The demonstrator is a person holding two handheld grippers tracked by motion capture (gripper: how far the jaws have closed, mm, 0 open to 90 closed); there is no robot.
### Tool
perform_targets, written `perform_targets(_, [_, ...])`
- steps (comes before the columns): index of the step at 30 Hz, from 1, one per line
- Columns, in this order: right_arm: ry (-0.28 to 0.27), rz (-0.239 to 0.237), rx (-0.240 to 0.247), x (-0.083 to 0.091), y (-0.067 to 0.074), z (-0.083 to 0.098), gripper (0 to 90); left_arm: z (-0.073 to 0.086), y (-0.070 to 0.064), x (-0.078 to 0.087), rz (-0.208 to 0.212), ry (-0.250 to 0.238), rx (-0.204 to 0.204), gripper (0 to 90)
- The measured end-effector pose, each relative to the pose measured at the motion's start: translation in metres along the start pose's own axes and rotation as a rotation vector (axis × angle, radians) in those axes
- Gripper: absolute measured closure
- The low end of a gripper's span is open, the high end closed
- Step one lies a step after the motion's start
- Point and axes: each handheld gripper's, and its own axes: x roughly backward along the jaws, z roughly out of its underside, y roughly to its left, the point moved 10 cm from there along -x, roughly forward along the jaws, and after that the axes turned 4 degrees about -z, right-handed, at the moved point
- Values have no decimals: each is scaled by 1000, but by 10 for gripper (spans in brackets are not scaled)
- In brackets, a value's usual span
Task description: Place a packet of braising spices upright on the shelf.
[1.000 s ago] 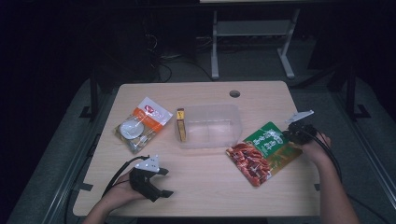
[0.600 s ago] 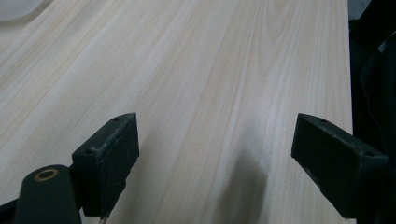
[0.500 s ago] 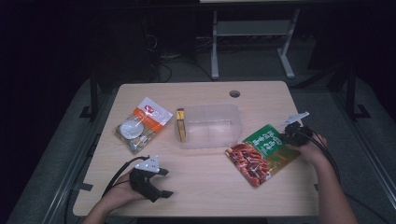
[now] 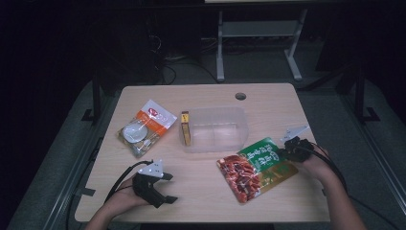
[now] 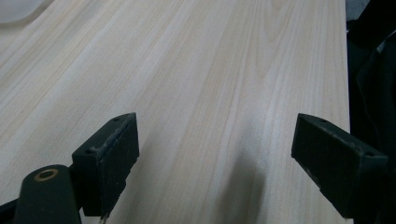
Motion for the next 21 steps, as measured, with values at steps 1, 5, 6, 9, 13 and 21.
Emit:
perform_targets(1, [-2, -11, 18, 0, 5, 0, 900, 0, 0, 0, 0, 0, 0, 146])
perform_targets(5, [-19, -63, 25, 0, 22, -1, 900, -1, 0, 0, -1, 1, -4, 146])
perform_targets(6, [-24, -90, 39, -1, 32, -3, 900, -1, 0, -1, -2, -1, -6, 146])
perform_targets(9, [-12, -102, 66, -3, 40, -6, 900, -1, -1, 0, -2, -3, -8, 146])
perform_targets(13, [-11, -149, 126, -10, 61, -17, 900, -2, 0, 1, -4, -6, -9, 146])
perform_targets(21, [-14, -218, 203, -19, 89, -32, 900, -1, 2, 4, -11, -8, -13, 146])
